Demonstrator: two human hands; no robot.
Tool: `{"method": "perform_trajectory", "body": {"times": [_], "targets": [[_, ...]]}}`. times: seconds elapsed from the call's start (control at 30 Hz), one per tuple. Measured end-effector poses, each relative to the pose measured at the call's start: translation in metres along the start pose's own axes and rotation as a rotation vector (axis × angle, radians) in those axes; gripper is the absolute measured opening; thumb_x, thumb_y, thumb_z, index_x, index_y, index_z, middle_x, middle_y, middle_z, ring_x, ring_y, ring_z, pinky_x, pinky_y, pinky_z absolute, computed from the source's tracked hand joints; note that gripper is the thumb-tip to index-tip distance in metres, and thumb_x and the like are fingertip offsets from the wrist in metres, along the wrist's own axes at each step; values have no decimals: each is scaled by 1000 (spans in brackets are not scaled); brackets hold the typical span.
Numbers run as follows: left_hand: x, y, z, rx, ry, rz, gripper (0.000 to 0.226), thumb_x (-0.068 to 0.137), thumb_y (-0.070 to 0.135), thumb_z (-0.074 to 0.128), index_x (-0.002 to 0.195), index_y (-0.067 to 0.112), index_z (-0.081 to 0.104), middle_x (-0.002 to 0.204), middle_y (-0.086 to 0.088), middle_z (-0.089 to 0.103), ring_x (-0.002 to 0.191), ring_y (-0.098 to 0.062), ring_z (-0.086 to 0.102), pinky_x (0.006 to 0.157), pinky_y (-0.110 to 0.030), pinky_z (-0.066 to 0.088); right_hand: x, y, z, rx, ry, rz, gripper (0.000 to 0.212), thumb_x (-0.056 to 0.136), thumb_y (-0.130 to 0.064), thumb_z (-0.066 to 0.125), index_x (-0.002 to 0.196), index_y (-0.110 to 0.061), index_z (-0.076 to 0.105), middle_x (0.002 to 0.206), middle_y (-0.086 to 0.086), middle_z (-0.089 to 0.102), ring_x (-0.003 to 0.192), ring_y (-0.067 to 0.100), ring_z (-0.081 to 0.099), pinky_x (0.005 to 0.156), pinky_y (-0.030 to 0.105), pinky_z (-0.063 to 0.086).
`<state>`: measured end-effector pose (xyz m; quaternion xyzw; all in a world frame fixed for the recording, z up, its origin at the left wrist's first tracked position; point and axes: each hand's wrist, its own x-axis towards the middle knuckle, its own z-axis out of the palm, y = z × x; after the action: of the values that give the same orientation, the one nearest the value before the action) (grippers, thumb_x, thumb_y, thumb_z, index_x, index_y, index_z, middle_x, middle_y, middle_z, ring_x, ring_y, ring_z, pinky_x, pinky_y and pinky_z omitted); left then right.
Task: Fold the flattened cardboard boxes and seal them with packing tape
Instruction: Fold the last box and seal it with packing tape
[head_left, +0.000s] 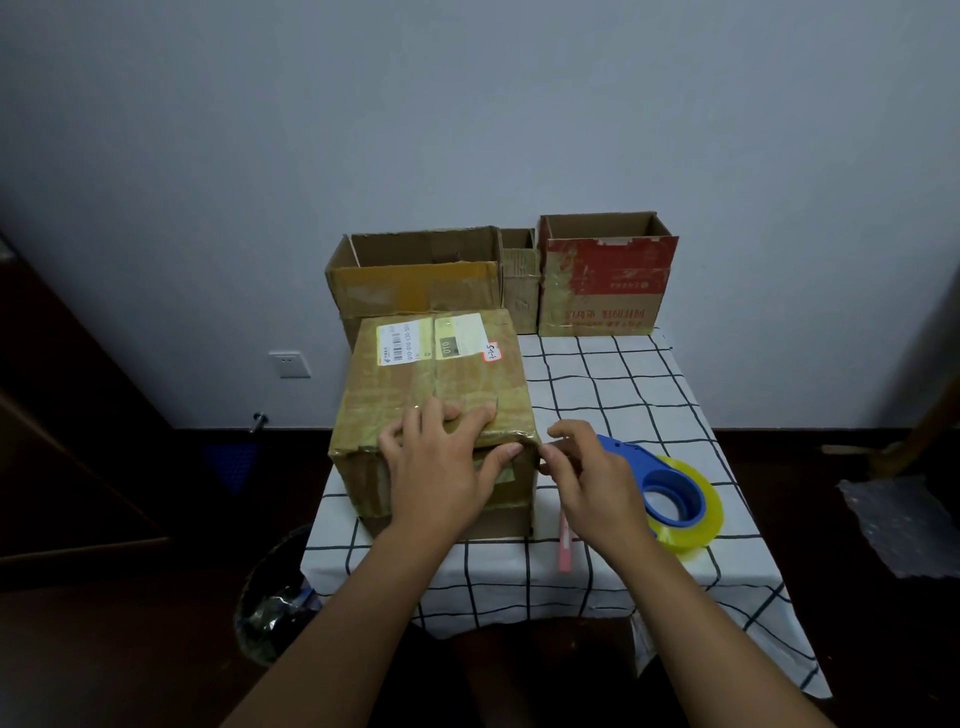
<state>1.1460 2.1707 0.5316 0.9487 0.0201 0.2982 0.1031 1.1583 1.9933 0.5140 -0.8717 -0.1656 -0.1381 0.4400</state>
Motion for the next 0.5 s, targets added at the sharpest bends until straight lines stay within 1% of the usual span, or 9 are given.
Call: {"method": "perform_trajectory", "body": {"times": [0.07, 0.13, 0.17, 0.23, 0.3, 0.33, 0.37, 0.43, 0.5], "targets": [[0, 1, 0, 1, 3, -3, 43, 84, 68, 53, 114, 39, 64, 105, 1, 53, 99, -20, 46, 89, -43, 31, 1, 3, 2, 32, 36, 51, 16, 99, -31, 54, 94, -37, 40, 81, 0, 72, 77, 26, 70, 62, 49, 54], [0, 1, 0, -3, 2, -4, 44, 83, 69, 50, 114, 40, 63, 105, 1, 53, 99, -20, 46, 90, -44, 32, -1, 4, 6, 55, 81, 86, 17, 99, -32, 55, 89, -37, 43, 75, -1, 70, 73, 24, 69, 60, 48, 54], [0, 1, 0, -4, 2, -5, 45, 83, 69, 50, 114, 40, 63, 105, 1, 53, 99, -20, 46, 90, -44, 32, -4, 2, 9, 45, 109, 76, 13, 100, -31, 54, 90, -36, 47, 74, -1, 69, 71, 22, 68, 58, 47, 54], [0, 1, 0, 2, 3, -5, 45, 84, 70, 49, 114, 40, 63, 106, 1, 53, 100, -20, 46, 90, -43, 30, -8, -1, 16, -38, 195, -14, 9, 100, -28, 51, 94, -29, 59, 74, -2, 69, 65, 20, 64, 55, 43, 53], [0, 1, 0, 7, -4, -2, 45, 84, 70, 50, 115, 40, 63, 107, 1, 53, 100, -20, 46, 90, -42, 28, -10, -4, 24, -130, 291, -75, 18, 97, -25, 50, 98, -17, 66, 77, -2, 69, 65, 17, 63, 54, 31, 51], [0, 1, 0, 6, -7, -1, 44, 84, 69, 52, 115, 40, 63, 107, 1, 53, 101, -20, 46, 91, -41, 27, -11, -5, 28, -153, 322, -83, 23, 97, -27, 49, 100, -14, 68, 81, -1, 69, 68, 15, 63, 57, 25, 48], [0, 1, 0, 3, -8, -2, 44, 84, 68, 54, 116, 40, 63, 107, 1, 53, 101, -20, 46, 91, -42, 27, -13, -5, 31, -165, 337, -82, 27, 97, -29, 48, 103, -12, 69, 86, -1, 70, 72, 14, 63, 59, 23, 47], [-1, 1, 0, 0, -6, -1, 43, 84, 68, 55, 116, 40, 63, 108, 2, 52, 102, -19, 46, 92, -42, 27, -14, -5, 35, -202, 339, -83, 33, 96, -34, 47, 106, -11, 68, 89, 0, 70, 76, 14, 63, 60, 25, 48], [-1, 0, 0, -3, -4, 1, 43, 84, 67, 56, 116, 40, 63, 107, 1, 52, 101, -20, 46, 91, -43, 28, -13, -6, 36, -264, 340, -83, 30, 98, -33, 45, 100, -13, 67, 80, 0, 67, 68, 17, 62, 52, 29, 46]]}}
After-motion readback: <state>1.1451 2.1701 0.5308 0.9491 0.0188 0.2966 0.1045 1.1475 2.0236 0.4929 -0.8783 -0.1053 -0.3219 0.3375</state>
